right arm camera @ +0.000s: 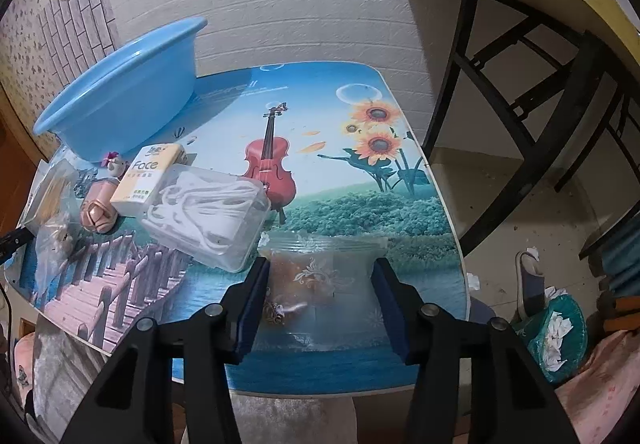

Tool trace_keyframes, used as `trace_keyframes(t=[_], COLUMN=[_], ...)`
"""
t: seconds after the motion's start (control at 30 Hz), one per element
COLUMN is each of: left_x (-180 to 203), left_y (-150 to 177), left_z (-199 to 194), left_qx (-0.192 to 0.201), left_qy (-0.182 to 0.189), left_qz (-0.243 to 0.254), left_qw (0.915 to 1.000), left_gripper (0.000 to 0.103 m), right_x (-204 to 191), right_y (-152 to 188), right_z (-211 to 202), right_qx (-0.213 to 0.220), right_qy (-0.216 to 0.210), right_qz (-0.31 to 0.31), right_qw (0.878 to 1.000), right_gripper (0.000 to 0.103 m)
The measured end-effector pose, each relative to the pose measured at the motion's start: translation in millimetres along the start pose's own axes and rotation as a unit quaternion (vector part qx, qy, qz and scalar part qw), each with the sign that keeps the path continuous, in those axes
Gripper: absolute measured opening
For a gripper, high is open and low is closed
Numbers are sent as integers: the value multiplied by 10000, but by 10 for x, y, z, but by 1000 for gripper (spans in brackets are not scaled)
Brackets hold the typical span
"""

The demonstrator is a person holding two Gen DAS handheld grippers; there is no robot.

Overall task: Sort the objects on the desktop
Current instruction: 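Grasp the white paper packet with the left tool while the right tool grasps the snack bag, then lift the white packet with the left tool while the right tool carries the snack bag to the basin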

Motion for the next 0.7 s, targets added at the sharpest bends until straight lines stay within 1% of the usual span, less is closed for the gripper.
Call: trace_keyframes(t=[0.1,0.27,0.4,0.6,0.7], left_x=[2,14,2,23,51], left_y=[13,-16,-53,-128,-152], left_z=[-29,-176,-289,-478,-555], left_qx=[-30,90,162,252,313], left_qy=[50,47,43,83,95], left_qz=[-31,1,15,63,99], left_qw=[10000,9999,9999,9996,9994], left_gripper=[30,30,30,29,29], right_x=[14,56,52,-175,-279], right_y=[-16,-72,-147,-281,-325], right_z=[-27,-138,-274,-443,-488], right_qx=[49,128,181,91,107], right_qy=[-3,-13,-139,-506,-575], right_qz=[30,71,114,-222,-419], right_qw=[10000,9999,9997,9984,9974], right_gripper=[53,53,53,53,53])
Point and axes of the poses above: each gripper's, at about its wrist camera, not at the fingertips, and z roughly the way its jaws point, x to its right, y to its underside, the point moved 5 cm from there along z, roughly the way its jaws point
